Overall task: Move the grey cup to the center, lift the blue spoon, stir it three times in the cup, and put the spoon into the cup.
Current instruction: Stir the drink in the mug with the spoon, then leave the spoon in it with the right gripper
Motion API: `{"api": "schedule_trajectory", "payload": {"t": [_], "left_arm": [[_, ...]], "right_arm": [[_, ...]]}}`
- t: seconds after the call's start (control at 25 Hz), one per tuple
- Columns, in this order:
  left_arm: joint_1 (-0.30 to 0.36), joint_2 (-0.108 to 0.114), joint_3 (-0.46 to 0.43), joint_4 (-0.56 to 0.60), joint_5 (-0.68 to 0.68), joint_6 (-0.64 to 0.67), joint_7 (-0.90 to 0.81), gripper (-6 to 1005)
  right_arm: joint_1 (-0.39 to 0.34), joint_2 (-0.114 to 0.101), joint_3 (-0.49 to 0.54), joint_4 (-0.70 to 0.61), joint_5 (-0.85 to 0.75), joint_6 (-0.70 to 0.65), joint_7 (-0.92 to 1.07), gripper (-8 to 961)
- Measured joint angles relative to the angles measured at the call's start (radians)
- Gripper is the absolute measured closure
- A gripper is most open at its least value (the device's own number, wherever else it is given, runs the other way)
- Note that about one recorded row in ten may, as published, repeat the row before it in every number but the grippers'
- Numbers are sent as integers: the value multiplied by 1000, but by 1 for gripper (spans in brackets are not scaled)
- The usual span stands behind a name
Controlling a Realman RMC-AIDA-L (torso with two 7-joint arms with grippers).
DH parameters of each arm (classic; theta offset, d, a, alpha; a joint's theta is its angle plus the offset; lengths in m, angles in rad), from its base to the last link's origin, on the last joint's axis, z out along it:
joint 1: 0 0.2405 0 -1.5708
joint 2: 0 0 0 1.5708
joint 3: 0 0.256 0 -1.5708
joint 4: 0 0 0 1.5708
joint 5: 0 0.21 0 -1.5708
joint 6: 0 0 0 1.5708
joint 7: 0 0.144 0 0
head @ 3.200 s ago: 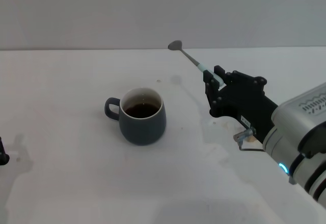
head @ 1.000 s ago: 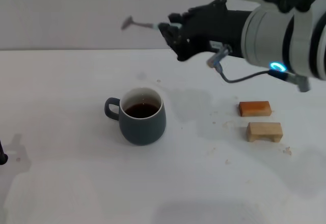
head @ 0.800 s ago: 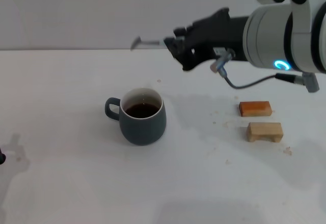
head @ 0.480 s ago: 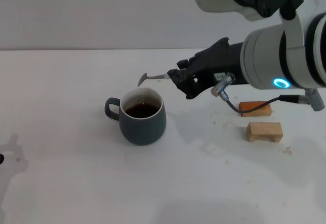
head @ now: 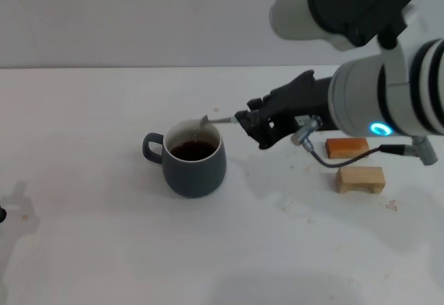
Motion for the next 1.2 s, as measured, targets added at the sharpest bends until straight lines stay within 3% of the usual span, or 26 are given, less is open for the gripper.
{"api": "schedule_trajectory", "payload": {"t": [1.2], "left_arm": [[8, 0, 1, 1, 2, 1, -6, 1001]], "right_arm": [[95, 0, -82, -367, 63, -261, -69, 816]]}}
